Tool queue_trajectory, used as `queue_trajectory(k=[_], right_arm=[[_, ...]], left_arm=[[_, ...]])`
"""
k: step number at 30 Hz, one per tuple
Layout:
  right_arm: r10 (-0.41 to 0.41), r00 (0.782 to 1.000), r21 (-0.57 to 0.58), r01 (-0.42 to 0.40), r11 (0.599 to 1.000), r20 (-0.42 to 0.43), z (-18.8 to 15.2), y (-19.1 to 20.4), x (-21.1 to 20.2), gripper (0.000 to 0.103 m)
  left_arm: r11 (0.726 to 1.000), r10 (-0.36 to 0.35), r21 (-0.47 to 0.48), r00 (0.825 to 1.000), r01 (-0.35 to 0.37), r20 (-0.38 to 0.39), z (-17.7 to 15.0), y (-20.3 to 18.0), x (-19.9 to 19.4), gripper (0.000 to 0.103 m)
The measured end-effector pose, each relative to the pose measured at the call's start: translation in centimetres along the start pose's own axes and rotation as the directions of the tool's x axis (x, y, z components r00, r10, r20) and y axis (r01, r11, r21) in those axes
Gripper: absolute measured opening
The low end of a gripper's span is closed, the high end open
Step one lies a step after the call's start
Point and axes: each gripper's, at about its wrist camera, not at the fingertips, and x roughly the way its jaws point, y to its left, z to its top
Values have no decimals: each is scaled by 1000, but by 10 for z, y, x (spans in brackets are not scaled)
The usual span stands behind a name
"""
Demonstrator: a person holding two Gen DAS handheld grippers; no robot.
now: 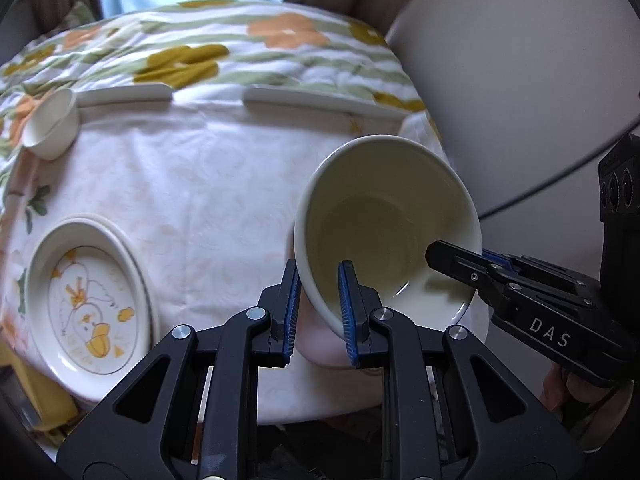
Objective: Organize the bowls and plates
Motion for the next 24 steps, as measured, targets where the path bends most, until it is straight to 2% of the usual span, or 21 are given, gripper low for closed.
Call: queue_trajectory(k=[4,9,17,24], right_arm=[[-16,999,78,19,997,-38,-13,-19,16,16],[-31,997,142,42,989,-76,-26,-30,33,16],[-46,995,184,63,981,-91,-34,-42,45,16],[-91,992,166,104,981,-86,-33,-37,46,16]], left_arm=[[999,-3,46,997,6,-82,-2,-5,29,16],[992,28,125,987,-8,-159,-9,-10,60,16],[981,60,192,979,-21,-196,-7,-14,82,16],[973,83,226,974,-35,-210,-5,-18,87,17]])
